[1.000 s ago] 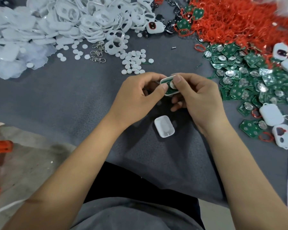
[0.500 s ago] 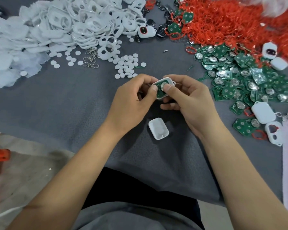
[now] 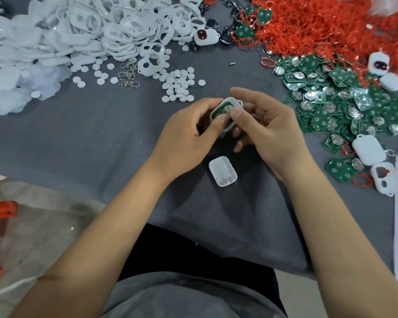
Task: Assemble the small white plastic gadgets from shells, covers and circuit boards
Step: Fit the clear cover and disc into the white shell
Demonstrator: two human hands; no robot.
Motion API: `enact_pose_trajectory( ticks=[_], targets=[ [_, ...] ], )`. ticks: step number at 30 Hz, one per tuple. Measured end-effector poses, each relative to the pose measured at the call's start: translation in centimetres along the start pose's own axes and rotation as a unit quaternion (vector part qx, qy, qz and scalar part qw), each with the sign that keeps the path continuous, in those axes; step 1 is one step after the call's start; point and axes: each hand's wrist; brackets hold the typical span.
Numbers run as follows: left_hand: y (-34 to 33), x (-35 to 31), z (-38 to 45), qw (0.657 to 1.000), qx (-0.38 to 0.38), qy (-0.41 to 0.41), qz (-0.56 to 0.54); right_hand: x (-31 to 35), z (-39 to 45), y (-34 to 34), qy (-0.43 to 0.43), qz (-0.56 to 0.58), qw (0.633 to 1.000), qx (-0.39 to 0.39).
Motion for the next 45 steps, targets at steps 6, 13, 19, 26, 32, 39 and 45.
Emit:
enact_pose_trajectory(
  ticks=[6, 13, 19, 26, 32, 39, 45],
  targets=[
    [0.6, 0.6, 0.3, 0.983, -0.093, 0.080, -0.135, 0.2, -1.5, 2.5, 0.049, -0.288, 0.950, 0.112],
    [1.4, 0.6, 0.6, 0.970, -0.038, 0.121, -0.205, 1.1, -1.4, 2.3, 0.089, -0.421, 0.875, 0.221],
    [1.4, 0.4, 0.5, 0.972, -0.019, 0.121, -0.200, 0.3, -1.3, 2.8, 0.032, -0.171, 0.983, 0.062],
    [1.0, 0.0, 0.0, 0.984, 0.001, 0.099, -0.151, 0.6, -0.6, 2.2, -0.084, 0.090, 0.992, -0.035],
    [1.1, -0.3, 0.1, 0.980, -0.001, 0.108, -0.167, 1.3, -0.5, 3.2, -0.163, 0.295, 0.941, 0.033],
    [1.0, -0.2, 0.1, 0.979, 0.001, 0.107, -0.172, 1.3, -0.6, 2.9, -0.183, 0.326, 0.927, 0.023],
    [1.0, 0.0, 0.0, 0.980, 0.005, 0.106, -0.169, 1.1, -0.5, 2.2, -0.181, 0.246, 0.952, -0.006]
  ],
)
Point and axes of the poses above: each hand's wrist, its own z-axis towards the middle knuckle, its own y-axis out of the back of the hand, x = y × z, and after that the axes turned 3 degrees about -x, right-handed
